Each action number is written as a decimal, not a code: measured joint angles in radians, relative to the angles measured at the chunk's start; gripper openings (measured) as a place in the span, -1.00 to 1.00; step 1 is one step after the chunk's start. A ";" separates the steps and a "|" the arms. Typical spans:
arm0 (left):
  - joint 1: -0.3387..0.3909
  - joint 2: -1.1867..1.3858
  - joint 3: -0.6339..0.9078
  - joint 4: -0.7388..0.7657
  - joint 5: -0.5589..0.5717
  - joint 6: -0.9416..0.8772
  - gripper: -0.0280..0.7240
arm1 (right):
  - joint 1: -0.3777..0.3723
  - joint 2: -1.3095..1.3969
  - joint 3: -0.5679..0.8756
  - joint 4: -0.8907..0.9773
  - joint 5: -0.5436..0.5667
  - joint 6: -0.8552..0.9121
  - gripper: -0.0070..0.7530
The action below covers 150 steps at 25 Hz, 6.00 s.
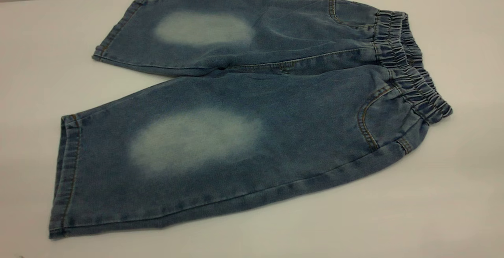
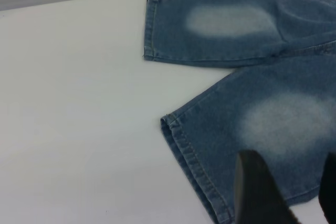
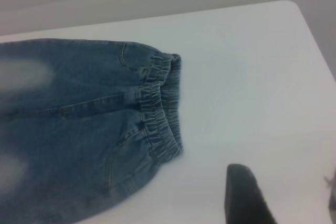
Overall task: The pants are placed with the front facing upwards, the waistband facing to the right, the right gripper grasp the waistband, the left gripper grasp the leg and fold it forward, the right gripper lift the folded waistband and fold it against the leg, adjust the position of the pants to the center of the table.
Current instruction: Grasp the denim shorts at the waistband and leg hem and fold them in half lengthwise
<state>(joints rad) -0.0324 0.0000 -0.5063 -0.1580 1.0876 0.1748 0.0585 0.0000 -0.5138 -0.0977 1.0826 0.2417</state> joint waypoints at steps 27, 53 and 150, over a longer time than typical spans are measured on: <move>0.000 0.431 -0.106 -0.001 -0.126 0.120 -0.13 | 0.002 0.389 -0.023 0.220 -0.150 -0.230 -0.21; 0.000 1.166 -0.105 -0.247 -0.497 0.601 0.05 | -0.040 1.503 -0.043 0.400 -0.825 -0.401 -0.21; -0.281 1.513 -0.105 -0.530 -0.675 0.990 0.28 | -0.396 2.247 -0.282 1.622 -0.252 -1.552 0.25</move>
<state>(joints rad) -0.3136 1.5128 -0.6114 -0.6879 0.4127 1.1647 -0.3376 2.2470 -0.7961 1.5242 0.8303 -1.3103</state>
